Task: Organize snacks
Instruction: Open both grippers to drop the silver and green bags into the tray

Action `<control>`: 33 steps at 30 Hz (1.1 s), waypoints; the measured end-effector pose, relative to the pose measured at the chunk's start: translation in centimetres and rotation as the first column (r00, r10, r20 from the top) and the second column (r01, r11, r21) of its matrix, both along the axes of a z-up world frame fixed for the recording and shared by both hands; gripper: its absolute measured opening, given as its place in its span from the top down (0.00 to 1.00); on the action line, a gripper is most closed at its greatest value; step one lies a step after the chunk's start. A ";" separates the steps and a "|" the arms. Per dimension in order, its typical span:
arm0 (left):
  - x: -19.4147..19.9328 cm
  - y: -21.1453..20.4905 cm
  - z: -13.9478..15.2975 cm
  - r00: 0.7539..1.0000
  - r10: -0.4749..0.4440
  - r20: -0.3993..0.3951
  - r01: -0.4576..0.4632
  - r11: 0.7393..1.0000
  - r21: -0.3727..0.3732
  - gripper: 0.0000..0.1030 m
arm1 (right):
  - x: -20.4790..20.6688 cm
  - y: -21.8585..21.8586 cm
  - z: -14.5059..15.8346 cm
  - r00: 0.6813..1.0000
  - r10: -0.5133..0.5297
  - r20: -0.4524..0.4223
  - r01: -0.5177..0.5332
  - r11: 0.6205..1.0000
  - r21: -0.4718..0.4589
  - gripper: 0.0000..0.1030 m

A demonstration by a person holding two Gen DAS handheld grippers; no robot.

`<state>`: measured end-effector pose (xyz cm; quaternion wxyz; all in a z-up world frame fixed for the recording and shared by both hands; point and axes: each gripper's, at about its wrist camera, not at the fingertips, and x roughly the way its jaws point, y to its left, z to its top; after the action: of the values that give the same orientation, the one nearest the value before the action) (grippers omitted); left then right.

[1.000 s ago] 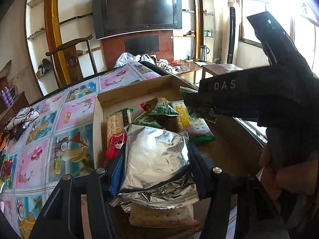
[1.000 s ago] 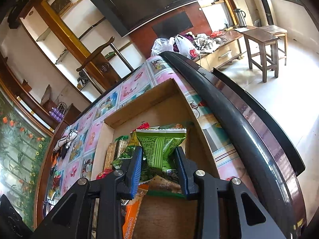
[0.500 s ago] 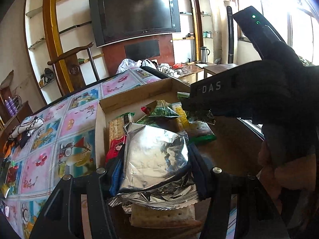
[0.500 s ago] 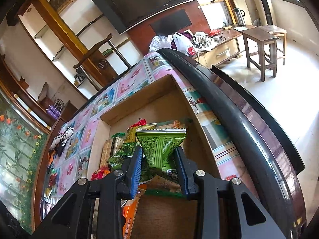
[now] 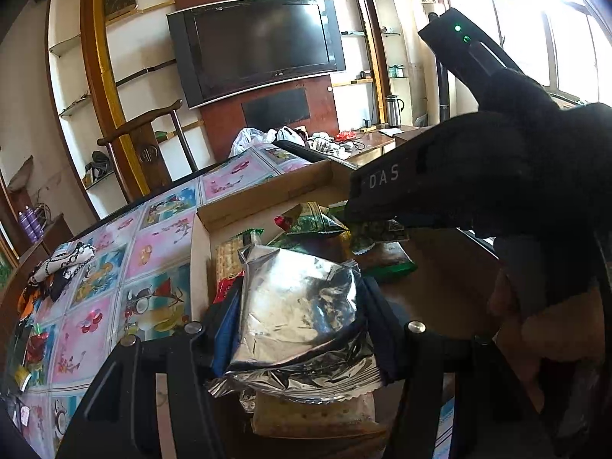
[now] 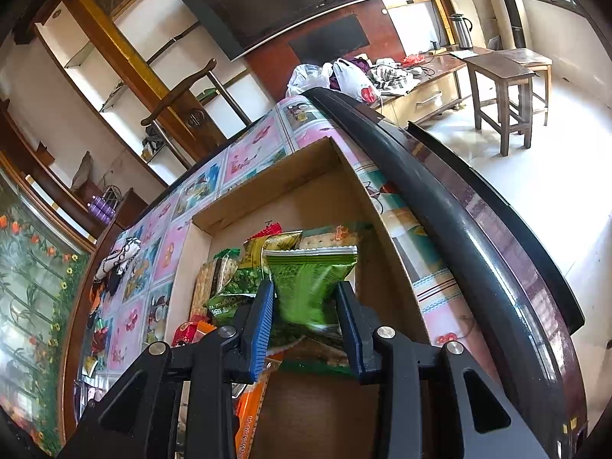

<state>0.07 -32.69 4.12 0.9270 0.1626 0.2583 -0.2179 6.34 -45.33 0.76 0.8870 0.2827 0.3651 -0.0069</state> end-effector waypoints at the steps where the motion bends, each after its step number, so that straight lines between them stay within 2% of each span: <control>1: 0.0 0.1 0.0 1.000 0.000 0.000 0.000 1.000 -0.001 0.44 | 0.0 0.0 0.0 1.000 -0.001 0.000 0.001 1.000 -0.002 0.65; 17: -0.1 0.1 0.4 1.000 0.001 0.014 -0.001 1.000 -0.009 0.44 | -0.1 -0.1 0.2 1.000 -0.004 0.001 0.004 1.000 -0.001 0.65; 23: -0.2 0.6 1.1 1.000 -0.002 0.011 0.002 0.999 -0.040 0.42 | -0.9 -0.5 1.2 0.998 -0.035 0.044 0.036 0.999 -0.019 0.49; 33: 0.6 4.2 3.9 0.999 0.049 -0.015 -0.051 0.990 -0.134 0.36 | -1.7 -0.5 3.1 0.987 -0.049 0.151 0.053 0.998 -0.028 0.48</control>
<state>0.64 -28.48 8.03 0.9395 0.0920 0.2525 -0.2125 4.60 -45.83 3.82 0.9158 0.2776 0.2898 -0.0140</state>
